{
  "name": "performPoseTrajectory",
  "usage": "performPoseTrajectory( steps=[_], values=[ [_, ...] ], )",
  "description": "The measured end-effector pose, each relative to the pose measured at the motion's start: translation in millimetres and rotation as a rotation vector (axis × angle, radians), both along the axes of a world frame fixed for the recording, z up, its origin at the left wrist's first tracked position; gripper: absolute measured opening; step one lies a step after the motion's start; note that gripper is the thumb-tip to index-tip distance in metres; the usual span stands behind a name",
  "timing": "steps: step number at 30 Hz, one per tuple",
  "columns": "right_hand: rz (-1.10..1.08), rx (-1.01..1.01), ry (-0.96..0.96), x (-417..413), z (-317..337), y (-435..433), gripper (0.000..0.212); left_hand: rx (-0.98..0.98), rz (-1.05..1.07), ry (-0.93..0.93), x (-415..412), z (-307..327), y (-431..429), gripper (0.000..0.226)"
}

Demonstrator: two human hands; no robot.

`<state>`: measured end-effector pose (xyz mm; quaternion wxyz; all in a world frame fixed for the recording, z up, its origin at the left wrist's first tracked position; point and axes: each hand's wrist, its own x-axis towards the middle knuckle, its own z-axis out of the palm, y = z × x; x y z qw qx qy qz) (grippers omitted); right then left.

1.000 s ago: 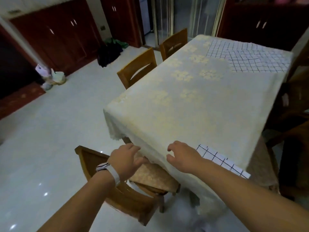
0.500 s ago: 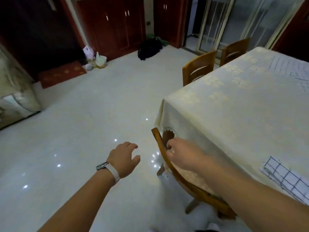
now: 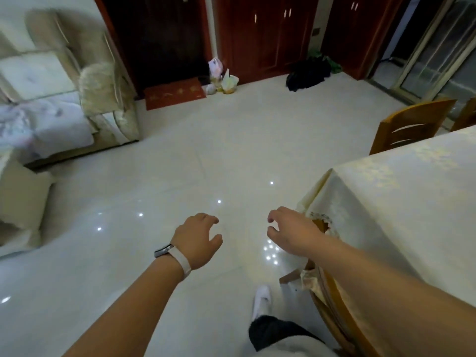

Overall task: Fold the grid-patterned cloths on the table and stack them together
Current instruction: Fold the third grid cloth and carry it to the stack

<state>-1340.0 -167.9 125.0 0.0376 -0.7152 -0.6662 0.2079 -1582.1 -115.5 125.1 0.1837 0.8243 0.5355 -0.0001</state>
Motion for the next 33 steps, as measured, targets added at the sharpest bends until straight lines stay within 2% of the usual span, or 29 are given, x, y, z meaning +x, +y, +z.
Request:
performPoseTrajectory(
  steps=[7, 12, 17, 29, 33],
  values=[
    [0.048, -0.027, 0.024, 18.1, -30.3, 97.8, 0.035, -0.031, 0.014, 0.072, 16.9, -11.1, 88.1, 0.046],
    [0.037, -0.025, 0.041, 56.6, -37.3, 170.2, 0.035, -0.085, -0.04, 0.144, 62.3, -7.0, 158.3, 0.047],
    [-0.003, 0.041, 0.074, 94.9, -30.9, 228.8, 0.035, -0.041, -0.087, 0.153, 110.7, 4.1, 227.7, 0.046],
    [-0.164, -0.008, 0.079, 161.5, -23.8, 289.5, 0.041, -0.003, -0.285, 0.139, 196.4, 12.1, 337.9, 0.047],
    [-0.222, -0.03, 0.063, 173.8, -25.9, 321.8, 0.042, -0.017, -0.341, 0.102, 214.5, 4.9, 383.2, 0.057]
  ],
)
